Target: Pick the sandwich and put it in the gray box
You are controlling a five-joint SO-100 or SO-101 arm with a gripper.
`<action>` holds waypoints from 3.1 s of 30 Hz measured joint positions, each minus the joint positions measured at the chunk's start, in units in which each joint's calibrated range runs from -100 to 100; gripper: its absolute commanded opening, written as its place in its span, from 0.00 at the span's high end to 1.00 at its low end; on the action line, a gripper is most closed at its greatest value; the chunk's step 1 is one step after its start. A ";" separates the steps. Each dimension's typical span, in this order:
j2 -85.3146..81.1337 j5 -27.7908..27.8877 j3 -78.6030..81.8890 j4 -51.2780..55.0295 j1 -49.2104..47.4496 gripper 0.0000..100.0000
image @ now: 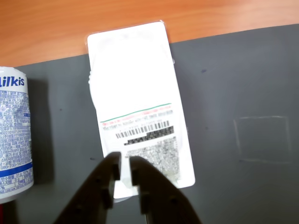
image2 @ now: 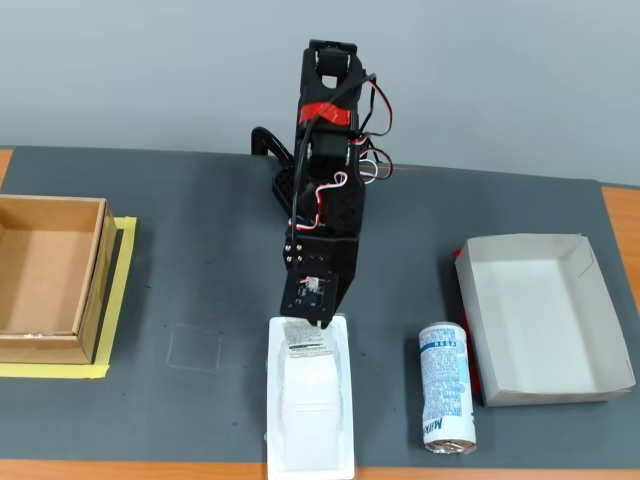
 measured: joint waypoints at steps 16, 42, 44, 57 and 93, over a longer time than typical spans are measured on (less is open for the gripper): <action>10.54 0.68 -9.70 0.00 -0.07 0.92; 12.74 4.64 -9.70 0.00 -5.90 0.63; 13.85 4.64 -9.70 0.00 -5.97 0.63; 15.12 4.64 -9.70 0.00 -5.97 0.62; 32.03 7.37 -18.59 -0.26 -5.97 0.53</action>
